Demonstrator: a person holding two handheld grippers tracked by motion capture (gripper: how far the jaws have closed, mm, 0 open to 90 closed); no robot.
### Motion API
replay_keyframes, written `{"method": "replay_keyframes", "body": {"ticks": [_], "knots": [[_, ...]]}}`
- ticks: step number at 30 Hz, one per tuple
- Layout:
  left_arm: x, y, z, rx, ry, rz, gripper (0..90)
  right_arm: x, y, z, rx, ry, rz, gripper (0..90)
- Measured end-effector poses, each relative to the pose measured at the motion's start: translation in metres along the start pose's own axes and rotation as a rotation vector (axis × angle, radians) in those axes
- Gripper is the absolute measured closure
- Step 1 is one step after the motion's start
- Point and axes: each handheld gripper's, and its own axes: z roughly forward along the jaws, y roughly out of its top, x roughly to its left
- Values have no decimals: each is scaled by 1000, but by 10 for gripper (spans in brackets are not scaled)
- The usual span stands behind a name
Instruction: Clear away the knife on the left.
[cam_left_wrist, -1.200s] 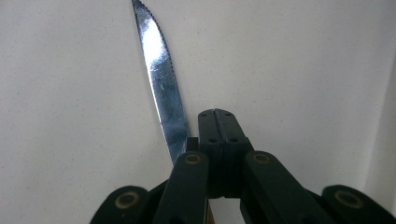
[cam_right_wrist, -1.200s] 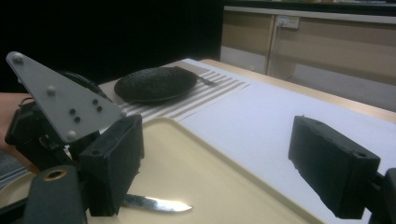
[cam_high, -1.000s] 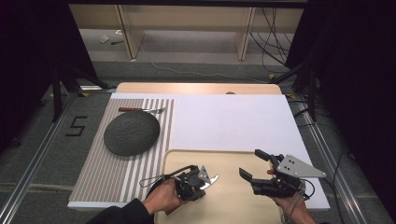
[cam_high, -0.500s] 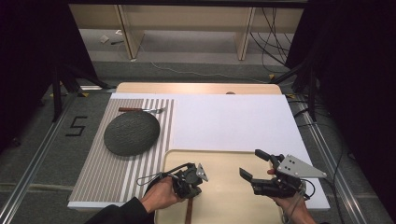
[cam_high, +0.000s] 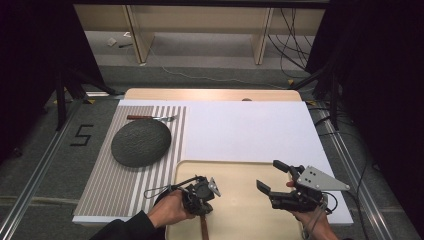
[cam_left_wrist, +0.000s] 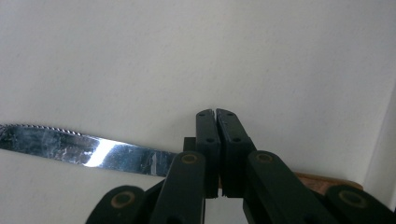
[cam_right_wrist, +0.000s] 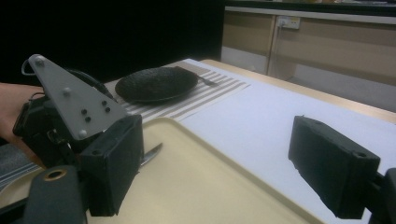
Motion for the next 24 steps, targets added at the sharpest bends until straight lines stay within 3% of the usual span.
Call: {"method": "replay_keyframes", "body": {"ticks": [2, 16, 24], "knots": [[2, -2, -2, 4, 15, -5, 878, 0, 0, 0, 1, 0, 0, 192], [6, -13, -9, 69, 3, -10, 896, 0, 0, 0, 3, 0, -3, 192], [8, -21, -13, 80, -3, -31, 896, 0, 0, 0, 5, 2, -3, 192]]}}
